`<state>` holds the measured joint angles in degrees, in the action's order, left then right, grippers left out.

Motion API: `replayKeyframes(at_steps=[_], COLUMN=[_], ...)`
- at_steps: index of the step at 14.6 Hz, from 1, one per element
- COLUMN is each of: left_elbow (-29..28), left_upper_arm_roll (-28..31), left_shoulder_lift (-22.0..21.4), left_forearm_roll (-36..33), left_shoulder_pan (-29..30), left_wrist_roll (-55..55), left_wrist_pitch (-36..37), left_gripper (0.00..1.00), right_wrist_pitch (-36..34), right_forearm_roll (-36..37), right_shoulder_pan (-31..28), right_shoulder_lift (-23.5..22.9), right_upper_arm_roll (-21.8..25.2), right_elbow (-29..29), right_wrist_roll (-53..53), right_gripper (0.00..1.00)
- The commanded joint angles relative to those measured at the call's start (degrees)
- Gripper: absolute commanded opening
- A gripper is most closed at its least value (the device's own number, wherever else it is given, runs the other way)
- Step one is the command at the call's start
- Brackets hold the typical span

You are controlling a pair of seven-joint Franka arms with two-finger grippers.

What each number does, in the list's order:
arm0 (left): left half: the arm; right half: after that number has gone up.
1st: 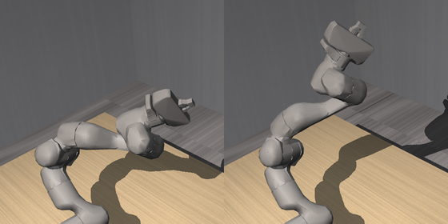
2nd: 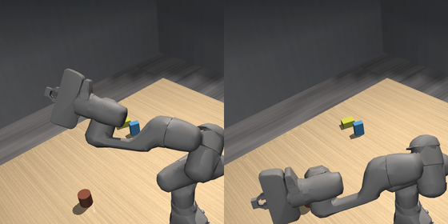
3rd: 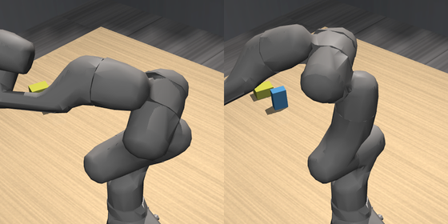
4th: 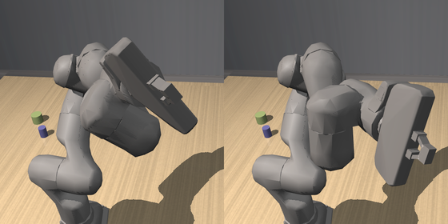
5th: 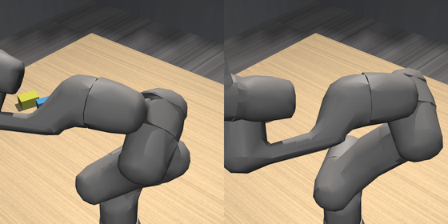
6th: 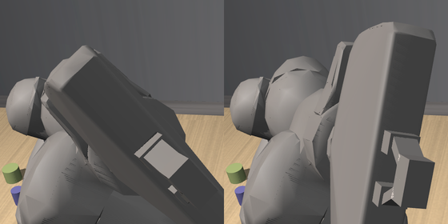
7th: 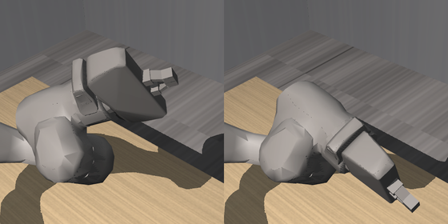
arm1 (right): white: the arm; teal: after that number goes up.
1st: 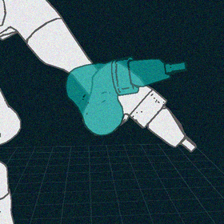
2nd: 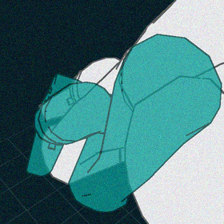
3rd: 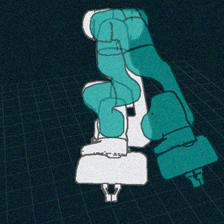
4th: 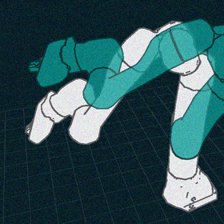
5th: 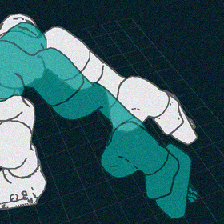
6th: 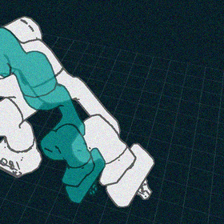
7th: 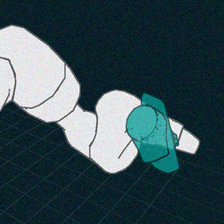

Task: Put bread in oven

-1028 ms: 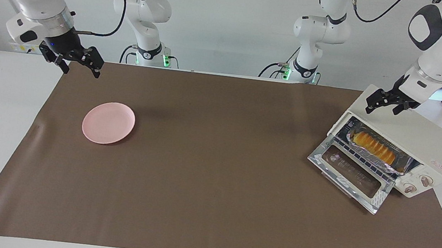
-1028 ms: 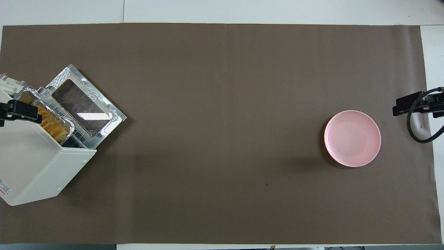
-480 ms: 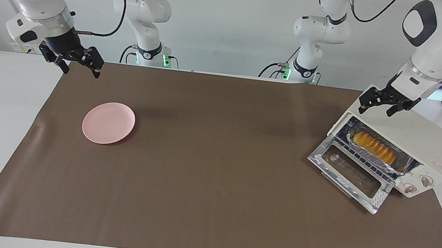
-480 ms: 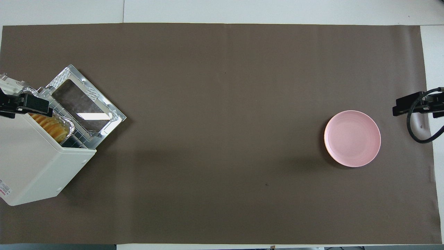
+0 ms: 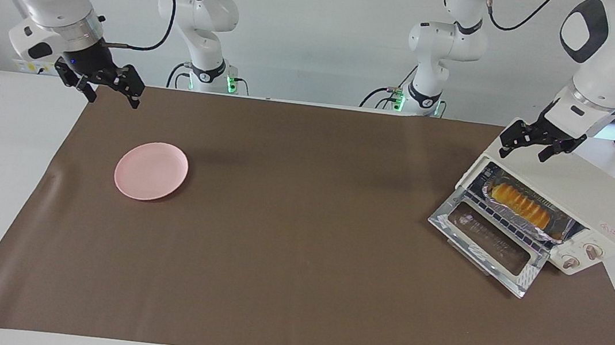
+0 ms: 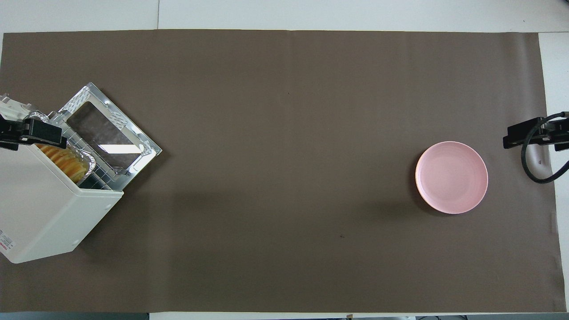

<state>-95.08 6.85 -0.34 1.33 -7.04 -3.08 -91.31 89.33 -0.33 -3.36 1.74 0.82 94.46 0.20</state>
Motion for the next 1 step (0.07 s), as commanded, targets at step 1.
replayKeyframes(at_steps=[1], left_elbow=[0.9], left_upper_arm_roll=[-0.4], left_shoulder_lift=[0.5], left_forearm_roll=[0.6], left_shoulder_pan=[0.9], left_wrist_roll=[-0.7], left_wrist_pitch=[-0.4], left_gripper=[1.0], right_wrist_pitch=[-0.8], right_forearm_roll=[0.9], right_shoulder_pan=[-0.8], right_shoulder_lift=[0.3], right_upper_arm_roll=[-0.7], right_elbow=[0.2], right_wrist_roll=[-1.1], right_gripper=[1.0])
